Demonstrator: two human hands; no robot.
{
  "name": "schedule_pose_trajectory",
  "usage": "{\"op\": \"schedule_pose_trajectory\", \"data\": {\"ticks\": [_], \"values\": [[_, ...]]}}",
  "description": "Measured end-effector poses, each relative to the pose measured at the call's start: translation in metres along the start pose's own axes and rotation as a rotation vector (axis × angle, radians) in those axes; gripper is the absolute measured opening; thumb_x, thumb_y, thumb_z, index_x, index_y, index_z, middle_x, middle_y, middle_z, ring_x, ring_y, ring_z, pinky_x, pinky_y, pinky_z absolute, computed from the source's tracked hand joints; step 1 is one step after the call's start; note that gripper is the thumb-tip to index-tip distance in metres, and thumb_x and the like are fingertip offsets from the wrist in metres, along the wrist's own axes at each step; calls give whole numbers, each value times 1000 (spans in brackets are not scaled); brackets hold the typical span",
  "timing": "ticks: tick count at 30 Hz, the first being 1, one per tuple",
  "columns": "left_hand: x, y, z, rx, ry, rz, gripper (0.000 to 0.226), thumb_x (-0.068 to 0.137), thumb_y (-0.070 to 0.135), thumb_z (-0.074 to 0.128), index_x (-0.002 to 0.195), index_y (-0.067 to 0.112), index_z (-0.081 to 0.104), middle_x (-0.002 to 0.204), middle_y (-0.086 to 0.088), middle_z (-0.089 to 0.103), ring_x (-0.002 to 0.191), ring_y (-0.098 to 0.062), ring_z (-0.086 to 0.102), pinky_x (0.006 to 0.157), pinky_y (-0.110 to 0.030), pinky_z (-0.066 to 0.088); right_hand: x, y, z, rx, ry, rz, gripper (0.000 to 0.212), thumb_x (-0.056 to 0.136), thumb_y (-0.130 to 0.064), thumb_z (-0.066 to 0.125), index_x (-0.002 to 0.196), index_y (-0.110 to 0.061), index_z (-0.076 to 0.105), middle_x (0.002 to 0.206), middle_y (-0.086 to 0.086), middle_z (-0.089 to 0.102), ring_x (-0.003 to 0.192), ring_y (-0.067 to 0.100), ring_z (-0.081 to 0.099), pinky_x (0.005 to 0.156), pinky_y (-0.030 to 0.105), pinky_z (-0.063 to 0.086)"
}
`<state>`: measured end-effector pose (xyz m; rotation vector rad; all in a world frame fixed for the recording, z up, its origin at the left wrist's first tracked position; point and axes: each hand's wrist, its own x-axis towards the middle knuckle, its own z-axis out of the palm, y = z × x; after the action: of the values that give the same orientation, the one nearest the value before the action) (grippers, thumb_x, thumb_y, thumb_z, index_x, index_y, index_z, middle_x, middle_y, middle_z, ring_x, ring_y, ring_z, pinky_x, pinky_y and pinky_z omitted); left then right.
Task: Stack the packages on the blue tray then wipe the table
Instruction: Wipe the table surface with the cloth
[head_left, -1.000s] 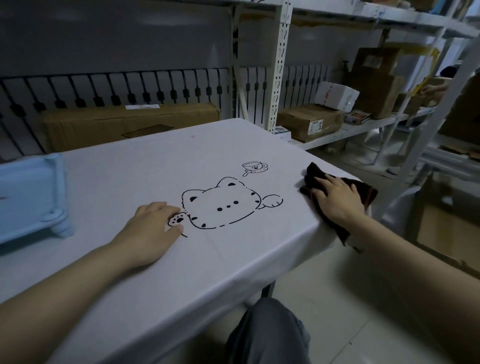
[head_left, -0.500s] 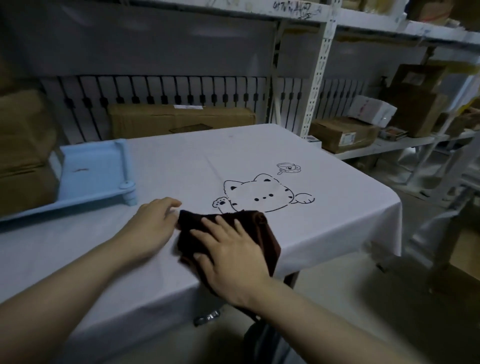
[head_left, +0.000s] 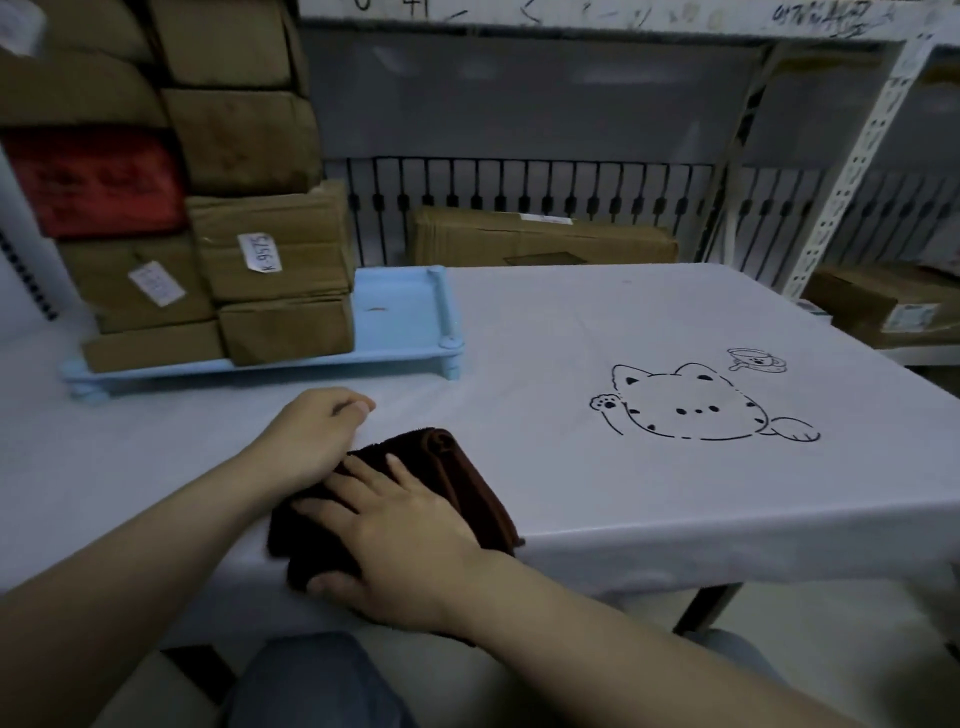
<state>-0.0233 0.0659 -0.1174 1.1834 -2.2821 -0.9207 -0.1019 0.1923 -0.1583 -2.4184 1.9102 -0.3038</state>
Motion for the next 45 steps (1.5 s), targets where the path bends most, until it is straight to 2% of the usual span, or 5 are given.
{"op": "schedule_pose_trajectory", "data": {"ticks": [8,22,27,32,45], "values": [[-16,8,-6,-383,-5,-85,28,103,18,43,107,9,70,111,-7,71,108,-20,65,107,-33,44,-64,29,-30,319,-15,-179,69,78,7,57,140,-22,55,156,-3,41,148,12,28,123,30,12],[-20,106,56,-1065,-577,-163,55,90,42,56,128,3,62,128,-19,65,120,-31,62,104,-46,47,-112,95,-122,1882,452,817,41,87,-29,55,68,-1,77,72,14,74,57,25,71,54,30,59],[-2,131,69,-927,-404,-200,24,99,9,52,118,6,65,111,-14,72,100,-27,67,88,-41,55,-110,133,-145,1623,465,881,33,96,-31,55,91,-6,77,92,13,73,73,25,71,64,33,60],[19,116,82,-587,-265,-256,26,98,17,57,124,12,57,122,-10,59,98,-25,61,101,-41,50,-113,196,-127,362,507,1050,67,98,-33,54,155,-12,25,156,15,35,141,31,35,113,45,35],[37,105,63,-144,119,120,21,98,12,53,112,13,68,109,0,63,101,-14,54,89,-23,36,-25,95,-24,-83,-66,430,75,90,-76,26,156,-40,14,166,9,7,151,38,-1,117,62,-5]]}}
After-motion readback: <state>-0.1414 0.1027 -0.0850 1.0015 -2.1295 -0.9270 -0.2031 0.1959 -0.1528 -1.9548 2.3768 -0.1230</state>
